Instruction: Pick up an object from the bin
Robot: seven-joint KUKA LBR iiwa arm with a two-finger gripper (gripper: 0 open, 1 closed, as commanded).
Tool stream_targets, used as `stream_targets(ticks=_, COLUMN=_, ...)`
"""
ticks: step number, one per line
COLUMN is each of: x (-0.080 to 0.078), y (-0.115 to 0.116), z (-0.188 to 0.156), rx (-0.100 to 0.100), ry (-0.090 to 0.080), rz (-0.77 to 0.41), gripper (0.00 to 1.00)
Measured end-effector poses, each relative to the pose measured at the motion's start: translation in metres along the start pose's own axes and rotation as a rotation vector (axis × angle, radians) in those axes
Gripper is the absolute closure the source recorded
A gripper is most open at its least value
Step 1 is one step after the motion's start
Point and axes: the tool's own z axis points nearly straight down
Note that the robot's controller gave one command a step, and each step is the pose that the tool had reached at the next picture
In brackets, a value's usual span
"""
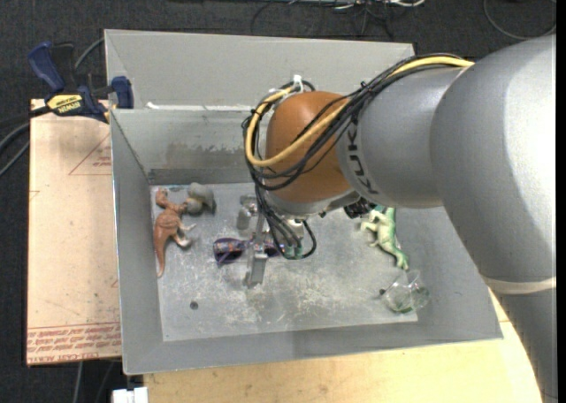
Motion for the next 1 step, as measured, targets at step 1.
stream_targets(ticks=1, x=0.0161, y=0.0109, z=-0.0697, rx=0.000, ry=-0.003, rz=-0.095, gripper=0.00)
